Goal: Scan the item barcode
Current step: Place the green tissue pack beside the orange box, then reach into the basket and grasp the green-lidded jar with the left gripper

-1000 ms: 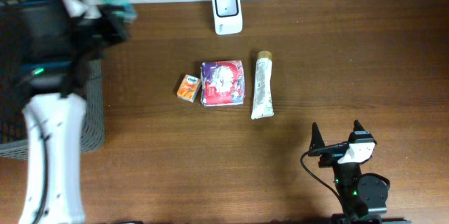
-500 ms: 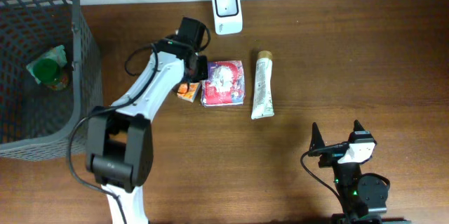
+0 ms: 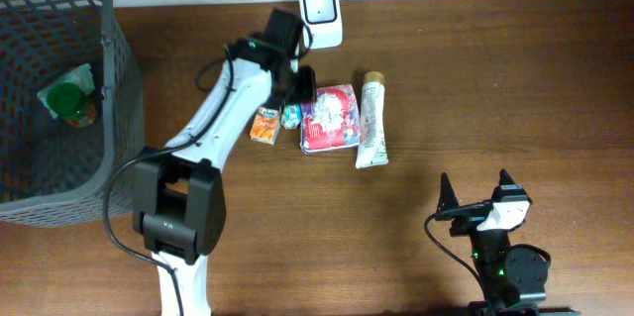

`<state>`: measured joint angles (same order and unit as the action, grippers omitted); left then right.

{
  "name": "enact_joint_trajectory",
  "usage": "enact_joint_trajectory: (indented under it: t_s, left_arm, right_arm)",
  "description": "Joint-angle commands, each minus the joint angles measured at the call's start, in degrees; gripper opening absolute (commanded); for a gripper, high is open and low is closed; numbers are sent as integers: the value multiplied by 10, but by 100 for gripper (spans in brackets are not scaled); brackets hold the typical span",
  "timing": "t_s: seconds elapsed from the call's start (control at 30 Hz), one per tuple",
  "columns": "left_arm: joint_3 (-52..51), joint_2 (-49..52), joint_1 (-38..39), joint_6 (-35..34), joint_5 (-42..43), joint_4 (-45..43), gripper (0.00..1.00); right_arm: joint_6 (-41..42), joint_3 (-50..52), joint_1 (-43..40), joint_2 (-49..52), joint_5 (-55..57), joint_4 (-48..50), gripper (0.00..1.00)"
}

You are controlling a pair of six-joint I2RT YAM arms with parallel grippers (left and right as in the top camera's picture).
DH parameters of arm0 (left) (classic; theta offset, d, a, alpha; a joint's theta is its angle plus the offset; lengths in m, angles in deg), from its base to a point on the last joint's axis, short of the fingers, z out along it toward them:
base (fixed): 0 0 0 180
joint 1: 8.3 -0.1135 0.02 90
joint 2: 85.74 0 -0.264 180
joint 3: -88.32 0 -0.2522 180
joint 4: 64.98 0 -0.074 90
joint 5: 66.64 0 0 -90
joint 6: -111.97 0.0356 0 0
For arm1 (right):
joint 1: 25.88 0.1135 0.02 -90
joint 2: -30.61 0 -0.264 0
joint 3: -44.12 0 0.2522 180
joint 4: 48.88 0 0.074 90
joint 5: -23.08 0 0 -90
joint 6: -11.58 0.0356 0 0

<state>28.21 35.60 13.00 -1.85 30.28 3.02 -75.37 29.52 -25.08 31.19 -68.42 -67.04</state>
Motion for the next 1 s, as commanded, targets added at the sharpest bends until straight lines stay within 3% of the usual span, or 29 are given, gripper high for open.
enact_joint_trajectory:
  t_s: [0.0, 0.1, 0.2, 0.27, 0.47, 0.57, 0.73, 0.9, 0.97]
  left_arm:
    - [156, -5, -37, 40, 8, 59, 60]
    - [316, -5, -85, 40, 8, 134, 61]
    - [478, -5, -175, 40, 8, 177, 71]
    - [532, -5, -245, 39, 8, 179, 99]
    - [542, 10, -424, 20, 8, 189, 99]
    - [542, 33, -483, 20, 8, 235, 99]
    - [542, 101, -510, 20, 3, 282, 99]
    - [542, 183, -510, 20, -84, 306, 99]
    - [542, 207, -509, 20, -82, 304, 99]
  right_arm:
    - [4, 5, 3, -4, 3, 0, 99]
    - [4, 5, 3, -4, 3, -1, 99]
    - [4, 5, 3, -4, 3, 0, 99]
    - [4, 5, 3, -4, 3, -1, 99]
    - [4, 5, 3, -4, 3, -1, 99]
    - [4, 5, 3, -4, 3, -1, 99]
    - [4, 5, 3, -4, 3, -1, 99]
    - [4, 5, 3, -4, 3, -1, 99]
    - [4, 5, 3, -4, 3, -1, 99]
